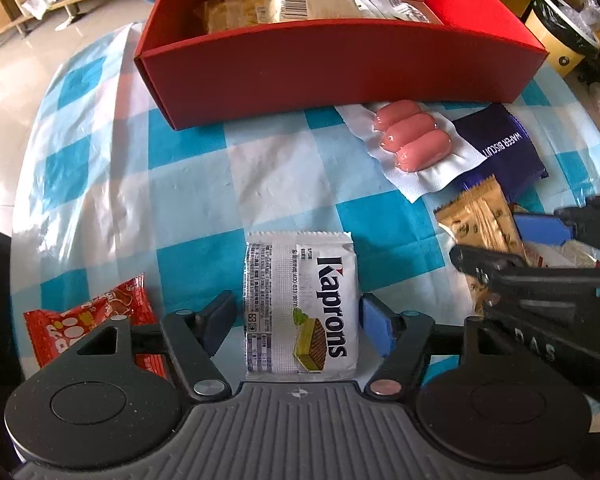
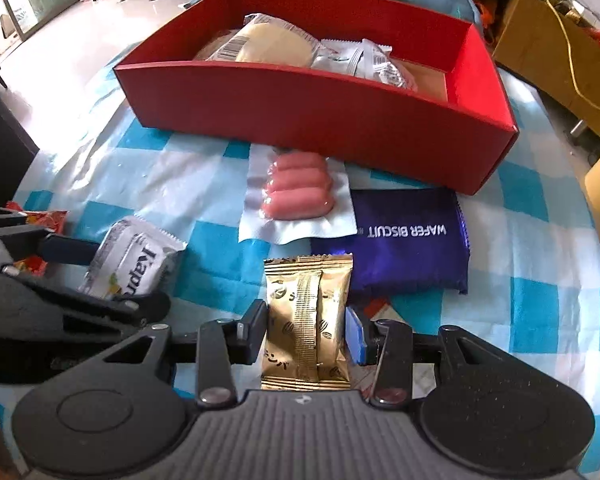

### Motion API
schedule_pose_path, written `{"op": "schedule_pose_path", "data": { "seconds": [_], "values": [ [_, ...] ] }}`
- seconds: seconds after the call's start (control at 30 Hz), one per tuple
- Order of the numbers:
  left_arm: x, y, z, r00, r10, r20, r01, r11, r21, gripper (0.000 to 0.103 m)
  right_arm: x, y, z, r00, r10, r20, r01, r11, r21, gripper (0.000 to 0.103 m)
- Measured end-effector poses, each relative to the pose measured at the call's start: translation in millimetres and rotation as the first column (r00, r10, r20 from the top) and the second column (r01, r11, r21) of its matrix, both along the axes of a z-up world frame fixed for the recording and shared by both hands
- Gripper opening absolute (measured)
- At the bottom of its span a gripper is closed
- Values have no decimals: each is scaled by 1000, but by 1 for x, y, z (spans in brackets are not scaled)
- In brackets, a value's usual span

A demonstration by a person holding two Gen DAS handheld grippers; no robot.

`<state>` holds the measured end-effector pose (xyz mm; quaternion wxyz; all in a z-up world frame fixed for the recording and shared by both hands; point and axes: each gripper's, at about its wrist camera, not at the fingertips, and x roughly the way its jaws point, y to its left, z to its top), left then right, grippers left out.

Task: Organize snacks
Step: 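Grasp gold biscuit packet with right tool while left tool holds Kaprons pack, then carry Kaprons pack with left tool into red box while right carries gold biscuit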

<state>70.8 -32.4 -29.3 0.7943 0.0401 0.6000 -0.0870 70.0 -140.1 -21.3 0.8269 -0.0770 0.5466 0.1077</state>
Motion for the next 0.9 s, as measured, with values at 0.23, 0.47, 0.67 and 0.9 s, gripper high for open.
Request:
{"op": "schedule_pose_path", "data": {
  "seconds": [0.23, 0.47, 0.67, 0.9],
  "values": [
    [-7, 1, 4, 1000, -4, 4, 5, 1000, -23, 65, -3, 4, 1, 1000, 27, -1, -27, 1000, -9, 37],
    [-8, 8, 20, 1000, 13, 26, -11, 997, -78, 65, -5, -6, 15, 999, -1, 42, 0, 1000, 17, 37],
    [-3, 15, 35, 998, 34, 57, -27, 993, -115, 65, -1, -15, 32, 996, -35, 86, 30, 998, 58, 37],
    [3, 16, 53, 992, 47, 119, -32, 992, -124, 65, 5, -18, 48, 990, -56, 126, 44, 995, 90, 37]
  ]
}}
